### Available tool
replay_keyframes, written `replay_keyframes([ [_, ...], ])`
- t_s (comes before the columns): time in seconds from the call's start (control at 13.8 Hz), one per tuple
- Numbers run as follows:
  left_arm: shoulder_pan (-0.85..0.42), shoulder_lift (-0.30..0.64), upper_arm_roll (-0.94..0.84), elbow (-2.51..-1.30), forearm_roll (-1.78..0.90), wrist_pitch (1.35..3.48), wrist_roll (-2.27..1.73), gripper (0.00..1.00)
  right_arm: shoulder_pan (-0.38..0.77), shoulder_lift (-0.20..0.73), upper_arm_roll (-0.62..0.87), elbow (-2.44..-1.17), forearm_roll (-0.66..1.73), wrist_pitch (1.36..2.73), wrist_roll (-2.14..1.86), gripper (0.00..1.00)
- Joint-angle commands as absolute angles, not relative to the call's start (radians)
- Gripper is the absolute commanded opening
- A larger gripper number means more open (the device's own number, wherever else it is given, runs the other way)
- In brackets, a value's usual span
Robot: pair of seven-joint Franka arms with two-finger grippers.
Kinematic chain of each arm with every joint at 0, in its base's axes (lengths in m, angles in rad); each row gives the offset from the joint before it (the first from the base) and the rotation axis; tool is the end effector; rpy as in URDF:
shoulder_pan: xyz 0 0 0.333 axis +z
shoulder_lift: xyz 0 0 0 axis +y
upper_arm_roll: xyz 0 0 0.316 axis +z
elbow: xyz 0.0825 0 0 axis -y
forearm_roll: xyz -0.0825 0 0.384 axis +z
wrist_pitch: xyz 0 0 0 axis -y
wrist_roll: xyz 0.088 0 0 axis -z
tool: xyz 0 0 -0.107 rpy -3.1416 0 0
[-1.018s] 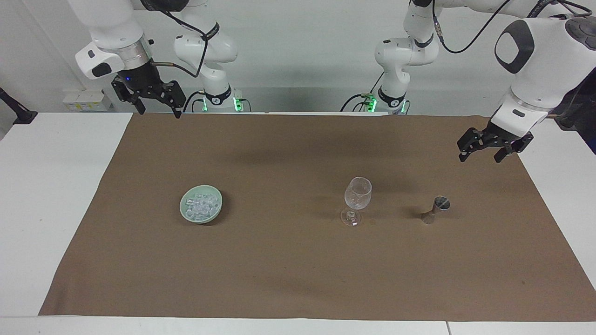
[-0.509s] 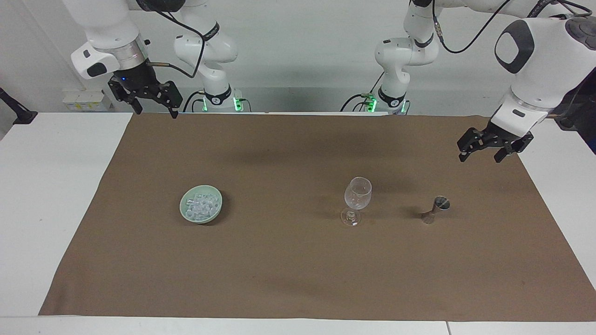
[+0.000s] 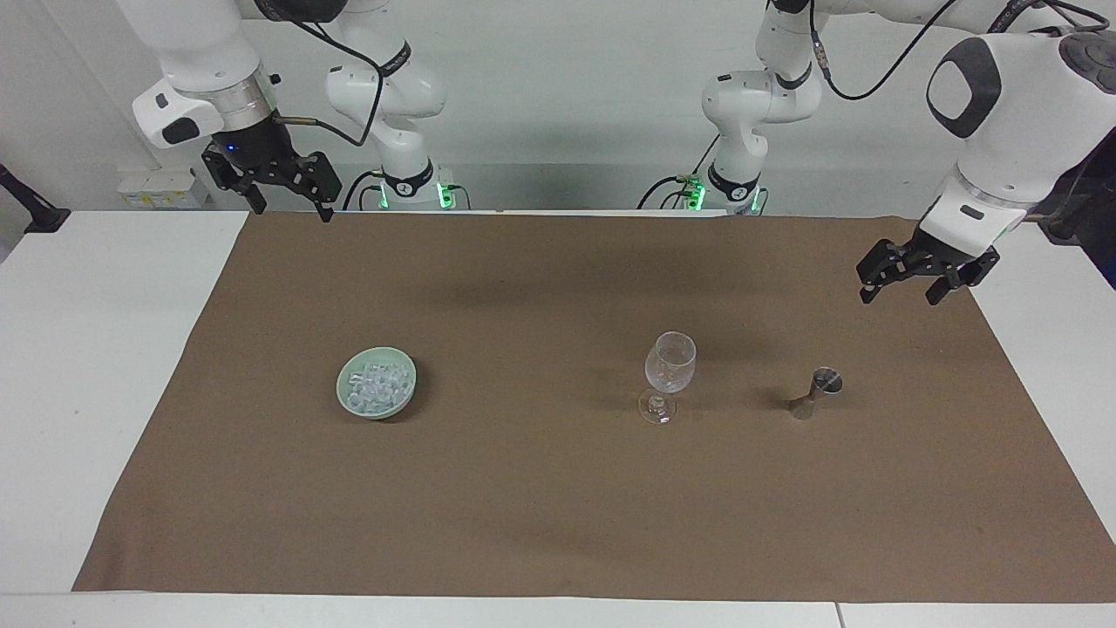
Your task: Pour wine and add ice with both arms
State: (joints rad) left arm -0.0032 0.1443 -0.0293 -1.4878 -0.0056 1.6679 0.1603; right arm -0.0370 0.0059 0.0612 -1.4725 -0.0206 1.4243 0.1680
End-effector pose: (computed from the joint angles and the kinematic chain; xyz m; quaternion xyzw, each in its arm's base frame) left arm 0.6069 -0.0190 0.5889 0.9952 -0.0958 0.0182 0.0037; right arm 0.5411 0.0105 0.6545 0.9969 -0.0730 -0.0260 0.0126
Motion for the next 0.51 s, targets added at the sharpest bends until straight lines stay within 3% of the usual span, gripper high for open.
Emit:
replay_keyframes([
  [0.0, 0.017, 0.144, -0.026, -1.491, -0.011, 1.684, 0.239, 1.0, -0.054, -0.014, 0.066, -1.496, 0.0, 1.44, 0.15, 1.0],
  [0.44, 0.043, 0.143, -0.026, -1.5, -0.031, 1.689, 0.403, 1.0, -0.055, -0.012, 0.066, -1.496, 0.0, 1.44, 0.15, 1.0],
])
